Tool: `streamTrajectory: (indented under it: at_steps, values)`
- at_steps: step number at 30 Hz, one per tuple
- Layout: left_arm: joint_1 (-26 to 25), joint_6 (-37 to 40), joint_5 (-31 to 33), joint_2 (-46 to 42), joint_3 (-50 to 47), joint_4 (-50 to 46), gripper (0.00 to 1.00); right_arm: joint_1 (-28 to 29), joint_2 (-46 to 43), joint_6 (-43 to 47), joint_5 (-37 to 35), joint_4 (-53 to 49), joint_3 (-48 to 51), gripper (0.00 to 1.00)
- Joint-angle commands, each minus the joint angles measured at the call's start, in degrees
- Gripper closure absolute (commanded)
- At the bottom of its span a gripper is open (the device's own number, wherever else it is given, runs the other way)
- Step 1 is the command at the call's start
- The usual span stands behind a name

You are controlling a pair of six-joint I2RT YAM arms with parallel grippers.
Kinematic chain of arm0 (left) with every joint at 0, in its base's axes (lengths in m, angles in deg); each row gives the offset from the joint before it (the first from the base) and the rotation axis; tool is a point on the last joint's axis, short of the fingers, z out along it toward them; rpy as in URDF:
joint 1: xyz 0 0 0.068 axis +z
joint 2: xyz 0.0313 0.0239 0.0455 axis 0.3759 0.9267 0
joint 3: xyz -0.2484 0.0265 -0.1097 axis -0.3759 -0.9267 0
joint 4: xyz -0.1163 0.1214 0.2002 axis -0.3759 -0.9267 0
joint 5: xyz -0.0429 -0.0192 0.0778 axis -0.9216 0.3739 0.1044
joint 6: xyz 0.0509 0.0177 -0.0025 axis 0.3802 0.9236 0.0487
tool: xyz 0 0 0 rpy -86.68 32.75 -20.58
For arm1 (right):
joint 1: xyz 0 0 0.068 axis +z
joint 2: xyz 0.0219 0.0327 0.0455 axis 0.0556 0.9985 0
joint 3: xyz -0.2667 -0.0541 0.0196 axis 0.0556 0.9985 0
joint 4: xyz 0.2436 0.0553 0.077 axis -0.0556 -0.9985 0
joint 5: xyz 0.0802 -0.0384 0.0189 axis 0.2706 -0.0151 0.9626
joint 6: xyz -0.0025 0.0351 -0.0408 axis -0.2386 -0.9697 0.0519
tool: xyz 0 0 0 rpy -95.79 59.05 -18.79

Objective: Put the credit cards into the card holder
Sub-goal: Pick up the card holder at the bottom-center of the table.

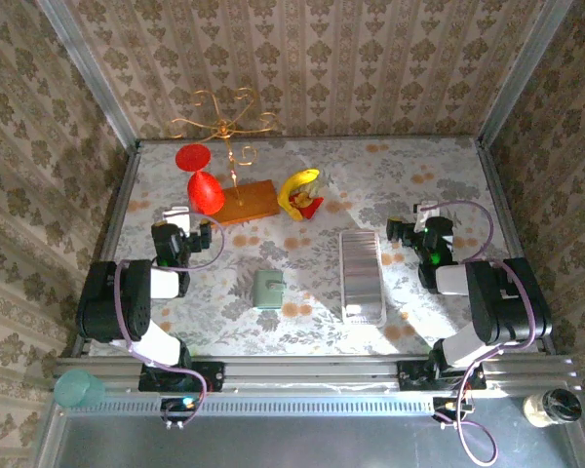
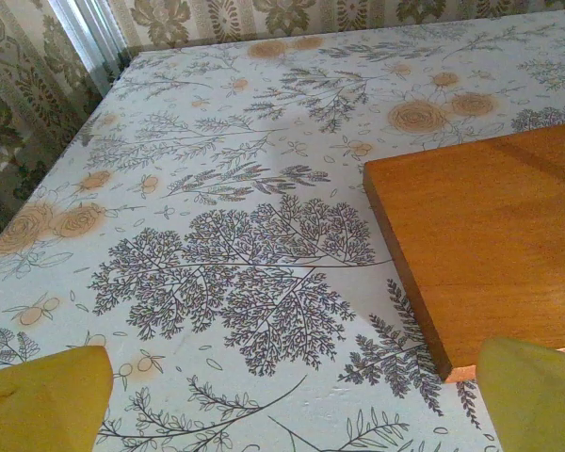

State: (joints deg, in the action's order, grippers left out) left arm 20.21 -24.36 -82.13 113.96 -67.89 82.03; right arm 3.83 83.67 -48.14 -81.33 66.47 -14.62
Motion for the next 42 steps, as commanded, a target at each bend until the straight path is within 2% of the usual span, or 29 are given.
streamTrajectory:
  at_steps: [1,28,31,34,36,38,40,42]
  values:
    - [-0.46,0.84,0.76,-0.28,0.8,1.19,0.0,0.23,-0.38,0.02,-1.23,1.45,-0.69,0.0]
    - [0.11,0.75,-0.56,-0.44,0.77,1.03,0.0,0.23,-0.42,0.02,-1.18,1.85,-0.53,0.0]
    - [-1.51,2.92,-0.17,-3.87,-1.04,1.71,0.0,0.52,-4.71,0.33,-1.24,0.16,0.56,0.0]
    - [-3.44,2.46,2.19,-13.36,-0.95,-7.54,0.0,0.76,-16.12,-2.27,-3.78,-8.95,1.87,0.0]
    - [-3.49,-1.06,1.28,-20.66,0.38,-17.13,0.0,0.73,-24.56,-6.51,-5.61,-21.83,-0.11,0.0]
    - [-3.4,-8.14,3.23,-26.33,1.62,-24.07,0.0,0.59,-31.17,-13.4,-7.47,-33.35,-2.24,0.0]
    - [-2.39,-15.71,3.19,-31.39,3.25,-32.62,0.0,0.18,-36.9,-24.64,-10.7,-46.84,-4.64,0.0]
    - [-0.63,-22.81,2.4,-35.79,4.01,-39.93,0.0,-0.58,-42.22,-31.14,-10.62,-53.63,-4.91,0.0]
